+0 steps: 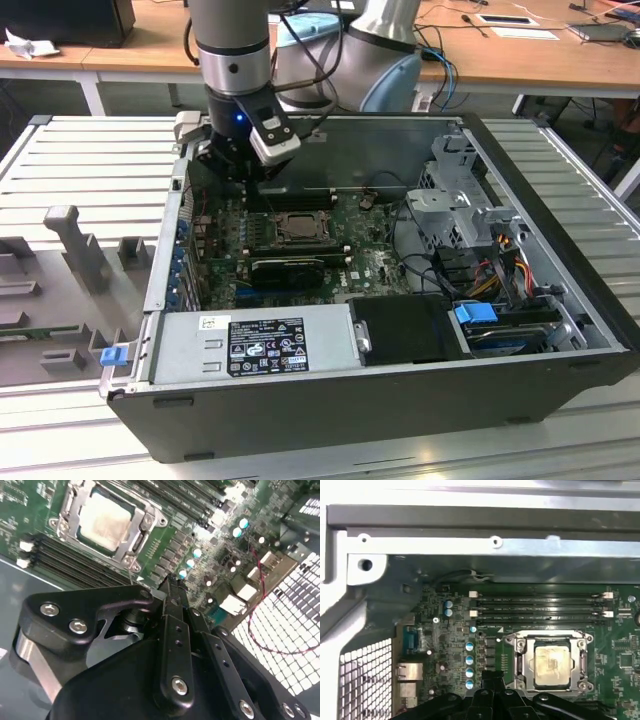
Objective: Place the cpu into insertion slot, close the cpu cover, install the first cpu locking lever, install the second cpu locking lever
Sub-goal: 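Install the first cpu locking lever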
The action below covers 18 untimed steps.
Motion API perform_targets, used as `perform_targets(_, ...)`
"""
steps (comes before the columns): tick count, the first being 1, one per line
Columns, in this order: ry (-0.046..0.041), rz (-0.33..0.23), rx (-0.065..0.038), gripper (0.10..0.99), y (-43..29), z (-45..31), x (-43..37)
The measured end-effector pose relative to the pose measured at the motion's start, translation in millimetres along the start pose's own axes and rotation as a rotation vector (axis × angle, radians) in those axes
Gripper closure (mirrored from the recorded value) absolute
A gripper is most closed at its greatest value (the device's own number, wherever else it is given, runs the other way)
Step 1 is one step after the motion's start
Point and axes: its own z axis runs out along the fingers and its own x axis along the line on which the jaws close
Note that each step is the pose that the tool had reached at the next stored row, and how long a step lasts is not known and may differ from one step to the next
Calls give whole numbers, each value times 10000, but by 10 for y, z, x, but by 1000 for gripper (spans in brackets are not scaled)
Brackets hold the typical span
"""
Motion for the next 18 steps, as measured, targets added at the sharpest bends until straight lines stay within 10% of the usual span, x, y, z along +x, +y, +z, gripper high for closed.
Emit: perform_targets(18,0,-40,-42,980,267,66,34)
